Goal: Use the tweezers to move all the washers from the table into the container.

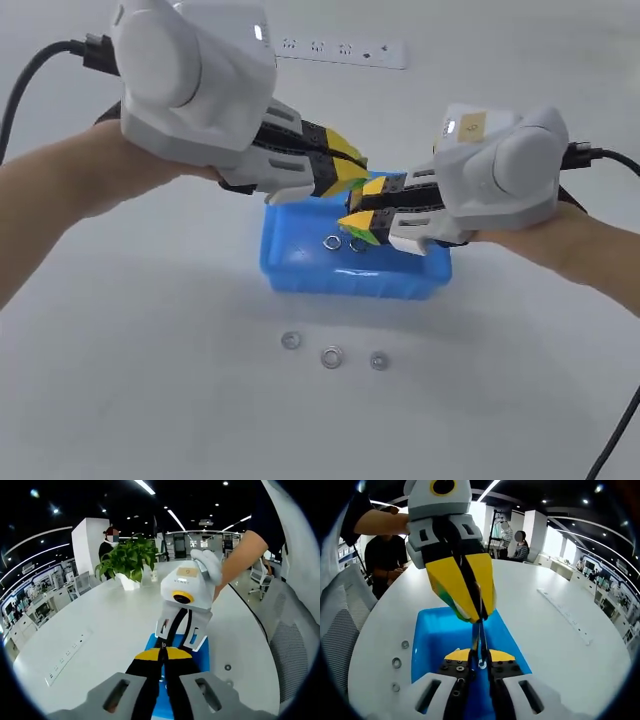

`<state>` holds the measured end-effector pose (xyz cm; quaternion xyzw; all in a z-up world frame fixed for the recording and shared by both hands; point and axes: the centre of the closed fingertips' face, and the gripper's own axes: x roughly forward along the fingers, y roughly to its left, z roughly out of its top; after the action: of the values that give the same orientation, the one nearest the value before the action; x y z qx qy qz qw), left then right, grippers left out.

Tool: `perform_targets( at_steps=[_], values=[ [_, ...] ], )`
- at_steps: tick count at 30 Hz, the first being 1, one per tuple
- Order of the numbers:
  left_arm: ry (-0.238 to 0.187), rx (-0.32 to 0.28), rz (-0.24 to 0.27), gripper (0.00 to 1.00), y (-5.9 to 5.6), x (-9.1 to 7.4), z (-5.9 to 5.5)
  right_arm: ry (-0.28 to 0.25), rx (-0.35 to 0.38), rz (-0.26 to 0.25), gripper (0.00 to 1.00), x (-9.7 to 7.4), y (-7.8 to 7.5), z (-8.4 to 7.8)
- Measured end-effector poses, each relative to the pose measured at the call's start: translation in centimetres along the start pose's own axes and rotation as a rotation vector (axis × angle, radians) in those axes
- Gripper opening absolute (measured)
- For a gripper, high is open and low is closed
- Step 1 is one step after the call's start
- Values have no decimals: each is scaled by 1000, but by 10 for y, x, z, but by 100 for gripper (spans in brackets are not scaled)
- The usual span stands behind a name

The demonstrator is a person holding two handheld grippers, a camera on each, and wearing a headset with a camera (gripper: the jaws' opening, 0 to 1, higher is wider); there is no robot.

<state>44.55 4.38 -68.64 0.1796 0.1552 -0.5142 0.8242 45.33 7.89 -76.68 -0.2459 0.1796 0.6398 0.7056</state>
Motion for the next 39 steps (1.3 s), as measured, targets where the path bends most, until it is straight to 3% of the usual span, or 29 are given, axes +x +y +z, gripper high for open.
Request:
perform_targets(
  at_steps=[4, 11, 15, 20, 26, 32, 39],
  values=[
    [-16, -9, 1, 5, 2, -2, 4, -3, 9, -5, 16, -1, -1, 2],
    [5, 10, -3, 5, -1, -6, 4, -17, 40, 0, 19, -5, 1, 7],
    [3, 18, 11, 5, 2, -11, 11, -13, 36, -6, 20, -8, 1, 8],
    [-25, 15, 13, 5, 4, -20, 22, -23, 48, -28, 24, -17, 0, 13],
    [-11, 39, 32, 5, 7, -31, 23, -50, 60, -64, 29, -29, -3, 24],
    [-27, 40, 31, 5, -1, -45, 32, -63, 56, -85, 35, -42, 2, 34],
    [-3, 59, 41, 5, -12, -57, 30, -74, 25, -122, 38, -61, 17, 44]
  ],
)
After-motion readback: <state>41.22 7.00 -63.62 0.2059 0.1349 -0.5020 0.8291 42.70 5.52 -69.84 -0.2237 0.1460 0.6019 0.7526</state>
